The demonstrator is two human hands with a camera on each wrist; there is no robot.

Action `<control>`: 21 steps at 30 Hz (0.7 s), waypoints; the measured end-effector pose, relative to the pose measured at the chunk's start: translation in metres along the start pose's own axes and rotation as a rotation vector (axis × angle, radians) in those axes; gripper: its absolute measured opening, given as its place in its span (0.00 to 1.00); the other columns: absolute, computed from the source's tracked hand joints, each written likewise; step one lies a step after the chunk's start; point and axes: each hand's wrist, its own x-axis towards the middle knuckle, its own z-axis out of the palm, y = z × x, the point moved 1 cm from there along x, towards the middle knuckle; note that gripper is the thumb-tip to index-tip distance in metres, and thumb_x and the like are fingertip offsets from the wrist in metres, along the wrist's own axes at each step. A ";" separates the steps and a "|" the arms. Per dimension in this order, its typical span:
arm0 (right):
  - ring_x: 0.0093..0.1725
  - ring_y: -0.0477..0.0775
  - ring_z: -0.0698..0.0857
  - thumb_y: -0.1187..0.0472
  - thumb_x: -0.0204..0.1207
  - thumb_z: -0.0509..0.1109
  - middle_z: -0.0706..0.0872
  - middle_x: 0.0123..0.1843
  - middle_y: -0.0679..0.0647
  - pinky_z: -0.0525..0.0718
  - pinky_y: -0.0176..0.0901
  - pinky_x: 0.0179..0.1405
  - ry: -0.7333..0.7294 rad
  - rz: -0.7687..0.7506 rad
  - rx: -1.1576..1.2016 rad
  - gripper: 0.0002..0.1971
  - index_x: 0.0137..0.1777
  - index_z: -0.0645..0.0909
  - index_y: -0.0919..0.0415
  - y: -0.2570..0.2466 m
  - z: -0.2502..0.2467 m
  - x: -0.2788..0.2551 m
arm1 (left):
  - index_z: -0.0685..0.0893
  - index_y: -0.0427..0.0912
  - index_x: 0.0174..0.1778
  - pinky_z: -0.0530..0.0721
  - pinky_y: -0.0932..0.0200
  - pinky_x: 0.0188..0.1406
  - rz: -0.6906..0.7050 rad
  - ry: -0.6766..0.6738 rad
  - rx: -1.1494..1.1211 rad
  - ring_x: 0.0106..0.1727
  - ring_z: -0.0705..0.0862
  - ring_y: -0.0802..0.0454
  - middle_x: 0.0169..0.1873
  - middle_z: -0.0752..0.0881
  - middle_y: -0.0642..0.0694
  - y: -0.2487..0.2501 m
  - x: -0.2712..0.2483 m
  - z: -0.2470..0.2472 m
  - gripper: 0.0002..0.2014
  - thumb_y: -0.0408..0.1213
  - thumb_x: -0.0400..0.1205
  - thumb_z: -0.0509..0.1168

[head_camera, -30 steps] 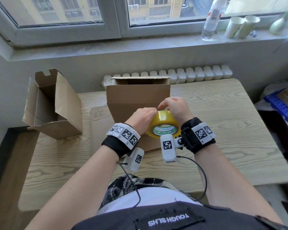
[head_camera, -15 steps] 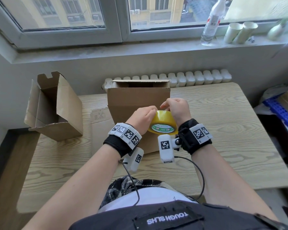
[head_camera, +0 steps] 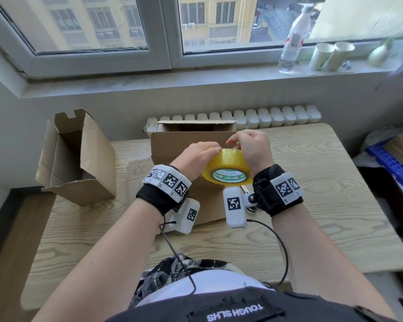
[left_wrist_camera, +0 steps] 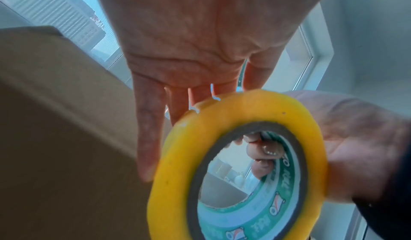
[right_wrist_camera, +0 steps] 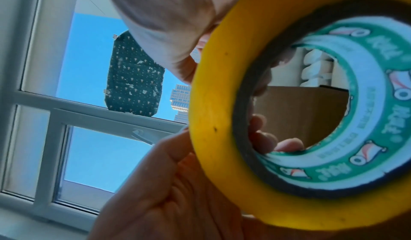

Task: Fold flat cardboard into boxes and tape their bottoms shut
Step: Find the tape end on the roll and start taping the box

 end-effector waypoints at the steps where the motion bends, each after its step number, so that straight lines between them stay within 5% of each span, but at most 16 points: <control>1: 0.32 0.53 0.78 0.67 0.71 0.67 0.79 0.20 0.48 0.79 0.51 0.39 0.004 -0.010 0.020 0.17 0.21 0.84 0.56 -0.007 -0.001 0.001 | 0.81 0.50 0.40 0.82 0.40 0.45 0.017 0.003 0.015 0.41 0.81 0.46 0.35 0.82 0.50 0.006 0.002 -0.004 0.16 0.52 0.80 0.51; 6: 0.29 0.51 0.77 0.69 0.72 0.68 0.81 0.25 0.53 0.78 0.47 0.35 -0.035 -0.077 0.115 0.11 0.28 0.85 0.64 -0.069 -0.002 0.014 | 0.78 0.48 0.35 0.75 0.37 0.46 0.106 0.099 0.027 0.40 0.77 0.39 0.33 0.80 0.44 0.045 0.023 -0.046 0.17 0.55 0.78 0.52; 9: 0.32 0.57 0.78 0.67 0.68 0.72 0.82 0.28 0.59 0.79 0.51 0.37 -0.058 -0.145 0.131 0.08 0.29 0.86 0.65 -0.108 0.000 0.021 | 0.85 0.42 0.37 0.75 0.43 0.43 0.118 0.123 -0.045 0.41 0.80 0.31 0.38 0.87 0.35 0.072 0.036 -0.078 0.21 0.57 0.73 0.58; 13: 0.34 0.55 0.79 0.66 0.70 0.73 0.82 0.27 0.54 0.82 0.51 0.40 -0.063 -0.223 0.087 0.10 0.27 0.85 0.60 -0.139 0.001 0.025 | 0.78 0.45 0.30 0.67 0.53 0.32 0.072 0.135 -0.191 0.29 0.72 0.49 0.22 0.77 0.53 0.094 0.043 -0.098 0.20 0.60 0.59 0.63; 16: 0.35 0.54 0.82 0.68 0.69 0.74 0.84 0.30 0.55 0.86 0.53 0.42 -0.049 -0.247 0.072 0.09 0.29 0.85 0.60 -0.146 0.003 0.025 | 0.78 0.44 0.34 0.71 0.51 0.36 0.078 0.129 -0.251 0.34 0.74 0.48 0.30 0.78 0.47 0.102 0.039 -0.099 0.19 0.58 0.61 0.64; 19: 0.38 0.54 0.84 0.69 0.69 0.75 0.87 0.34 0.57 0.88 0.56 0.47 -0.032 -0.229 0.048 0.05 0.33 0.87 0.62 -0.143 0.008 0.025 | 0.78 0.44 0.45 0.76 0.55 0.48 0.086 0.211 -0.025 0.50 0.75 0.48 0.48 0.78 0.42 0.097 0.032 -0.097 0.18 0.53 0.73 0.52; 21: 0.39 0.56 0.85 0.68 0.67 0.76 0.88 0.36 0.59 0.89 0.60 0.50 -0.022 -0.216 0.035 0.04 0.33 0.87 0.61 -0.139 0.012 0.025 | 0.77 0.42 0.46 0.76 0.50 0.50 0.131 0.233 0.009 0.50 0.76 0.46 0.47 0.79 0.39 0.090 0.029 -0.094 0.19 0.52 0.75 0.49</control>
